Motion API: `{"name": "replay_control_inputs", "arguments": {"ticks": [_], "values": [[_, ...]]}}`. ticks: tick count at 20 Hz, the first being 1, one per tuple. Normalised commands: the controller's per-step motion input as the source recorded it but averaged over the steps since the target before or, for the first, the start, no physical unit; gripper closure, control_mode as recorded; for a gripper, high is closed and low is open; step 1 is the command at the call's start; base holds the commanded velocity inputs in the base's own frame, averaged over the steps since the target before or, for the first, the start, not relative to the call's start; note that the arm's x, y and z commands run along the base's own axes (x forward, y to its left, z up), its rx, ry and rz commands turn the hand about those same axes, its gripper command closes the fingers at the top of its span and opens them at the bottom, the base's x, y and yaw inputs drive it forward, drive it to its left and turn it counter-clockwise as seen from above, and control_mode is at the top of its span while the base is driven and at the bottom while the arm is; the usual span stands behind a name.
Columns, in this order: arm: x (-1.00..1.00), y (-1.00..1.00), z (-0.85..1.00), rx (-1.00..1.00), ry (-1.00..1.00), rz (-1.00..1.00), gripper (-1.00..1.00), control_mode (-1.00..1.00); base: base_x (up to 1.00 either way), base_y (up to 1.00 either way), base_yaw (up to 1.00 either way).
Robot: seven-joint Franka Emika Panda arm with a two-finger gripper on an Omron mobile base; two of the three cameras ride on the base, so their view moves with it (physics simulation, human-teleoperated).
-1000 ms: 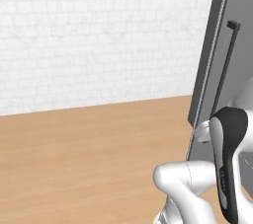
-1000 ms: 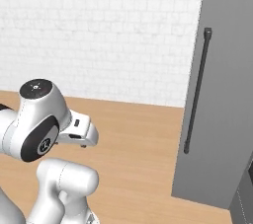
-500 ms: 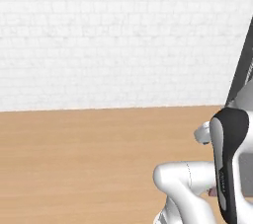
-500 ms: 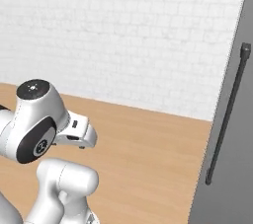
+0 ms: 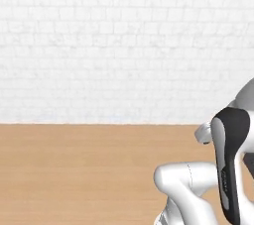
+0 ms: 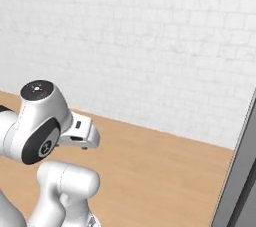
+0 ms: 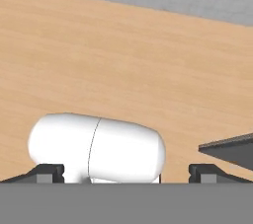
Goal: Place one tomato and one steak in each tupperware on the nearby counter, to pack two identical lunches.
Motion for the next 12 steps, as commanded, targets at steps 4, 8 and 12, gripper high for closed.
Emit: {"name": "replay_control_inputs", "arguments": {"ticks": [4, 8, 12], "values": [[0.00, 0.00, 0.00, 0.00, 0.00, 0.00, -1.00, 1.00, 1.00, 0.17, -0.50], [0.00, 0.00, 0.00, 0.00, 0.00, 0.00, -1.00, 1.00, 0.75, 0.09, -0.62], [0.00, 0.00, 0.00, 0.00, 0.00, 0.00, -1.00, 1.00, 0.34, 0.02, -0.65]]}}
